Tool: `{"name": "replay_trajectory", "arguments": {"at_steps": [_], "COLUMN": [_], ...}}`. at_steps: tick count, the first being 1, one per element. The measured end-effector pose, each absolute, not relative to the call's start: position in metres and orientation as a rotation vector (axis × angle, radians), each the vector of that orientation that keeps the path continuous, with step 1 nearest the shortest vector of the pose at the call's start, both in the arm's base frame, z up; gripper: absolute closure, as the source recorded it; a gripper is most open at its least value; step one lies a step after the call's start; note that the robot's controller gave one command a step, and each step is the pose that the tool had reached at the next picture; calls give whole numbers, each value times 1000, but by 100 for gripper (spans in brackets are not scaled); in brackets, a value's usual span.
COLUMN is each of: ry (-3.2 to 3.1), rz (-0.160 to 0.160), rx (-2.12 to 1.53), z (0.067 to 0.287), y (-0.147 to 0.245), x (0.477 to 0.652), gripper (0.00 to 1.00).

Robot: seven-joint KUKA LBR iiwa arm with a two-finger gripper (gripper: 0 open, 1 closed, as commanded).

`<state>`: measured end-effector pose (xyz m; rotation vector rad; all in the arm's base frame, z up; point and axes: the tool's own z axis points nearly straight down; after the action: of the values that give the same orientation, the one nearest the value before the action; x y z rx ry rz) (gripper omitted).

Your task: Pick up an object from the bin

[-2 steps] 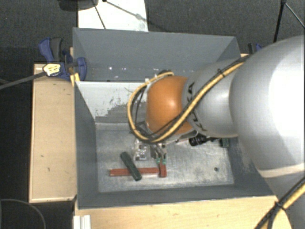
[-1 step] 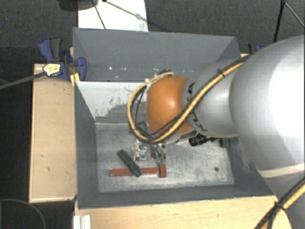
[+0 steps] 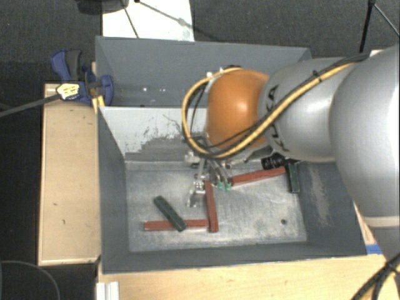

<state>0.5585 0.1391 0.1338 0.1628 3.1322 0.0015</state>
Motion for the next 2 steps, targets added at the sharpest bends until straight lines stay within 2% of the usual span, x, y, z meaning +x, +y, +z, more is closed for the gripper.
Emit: {"name": "replay_trajectory", "arguments": {"at_steps": [1,2], "ry": [3135,3125], "rz": [2,10], "rx": [165,150], "z": [133,75], "y": [140,172], "x": [557,522], "gripper": [0,100]}}
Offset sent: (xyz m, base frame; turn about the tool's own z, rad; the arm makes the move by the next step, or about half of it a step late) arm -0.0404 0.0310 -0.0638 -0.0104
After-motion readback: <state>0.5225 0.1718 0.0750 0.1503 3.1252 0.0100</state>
